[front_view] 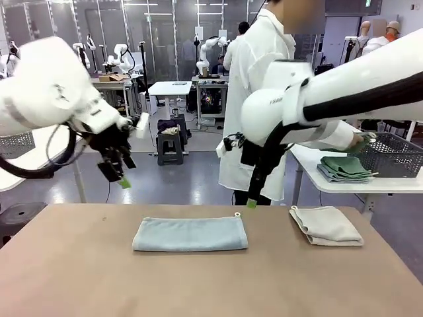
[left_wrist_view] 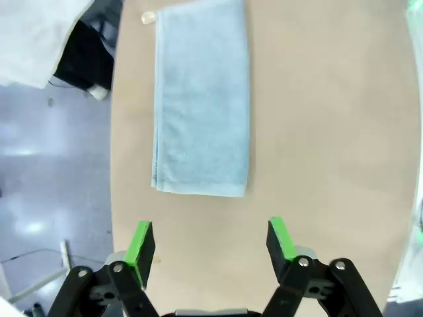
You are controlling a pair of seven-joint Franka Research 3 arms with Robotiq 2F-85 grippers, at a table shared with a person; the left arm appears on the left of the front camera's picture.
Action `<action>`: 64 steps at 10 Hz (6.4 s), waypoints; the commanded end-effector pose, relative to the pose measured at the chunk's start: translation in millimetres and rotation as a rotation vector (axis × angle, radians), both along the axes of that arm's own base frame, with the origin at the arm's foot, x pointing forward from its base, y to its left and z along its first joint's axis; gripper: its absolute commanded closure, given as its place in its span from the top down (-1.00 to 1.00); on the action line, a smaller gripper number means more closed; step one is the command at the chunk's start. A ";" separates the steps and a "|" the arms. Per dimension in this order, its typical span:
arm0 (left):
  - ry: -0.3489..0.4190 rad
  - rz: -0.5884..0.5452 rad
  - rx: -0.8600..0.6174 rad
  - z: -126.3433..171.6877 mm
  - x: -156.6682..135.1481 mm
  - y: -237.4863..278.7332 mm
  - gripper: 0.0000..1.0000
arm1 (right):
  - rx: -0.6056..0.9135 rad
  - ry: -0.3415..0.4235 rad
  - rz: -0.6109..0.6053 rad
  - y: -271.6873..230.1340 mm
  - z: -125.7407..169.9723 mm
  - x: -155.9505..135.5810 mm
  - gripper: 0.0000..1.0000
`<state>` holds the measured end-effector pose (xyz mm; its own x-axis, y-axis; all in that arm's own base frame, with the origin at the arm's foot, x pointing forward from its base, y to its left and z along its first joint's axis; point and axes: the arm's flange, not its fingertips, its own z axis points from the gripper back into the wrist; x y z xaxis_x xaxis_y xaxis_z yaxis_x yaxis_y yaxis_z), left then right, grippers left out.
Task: Fold the towels and place them in the basket.
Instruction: When a person lays out a Towel with hook on the table, fold it in half twice.
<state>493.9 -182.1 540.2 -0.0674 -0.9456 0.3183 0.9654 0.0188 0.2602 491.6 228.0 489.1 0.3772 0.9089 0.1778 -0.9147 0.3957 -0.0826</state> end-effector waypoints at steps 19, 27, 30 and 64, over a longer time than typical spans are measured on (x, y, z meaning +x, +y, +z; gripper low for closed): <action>0.176 0.022 -0.586 -65.3 -23.6 188.4 0.72 | 0.311 0.159 -0.992 36.5 -71.4 -18.6 1.00; 0.183 0.041 -0.561 -68.3 -29.1 188.1 0.72 | 0.273 0.154 -1.006 41.2 -89.3 3.6 1.00; 0.183 0.041 -0.561 -68.3 -29.1 188.1 0.72 | 0.241 0.160 -1.066 41.1 -119.2 48.6 1.00; 0.183 0.041 -0.561 -68.3 -29.1 188.1 0.72 | 0.062 0.149 -1.226 36.4 -199.5 120.6 -1.00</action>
<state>464.8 5.8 472.5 0.0689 -0.6325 0.7715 0.9898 0.1397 0.0261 610.6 263.3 295.5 0.9963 -0.0469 0.0721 0.0403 0.9951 0.0899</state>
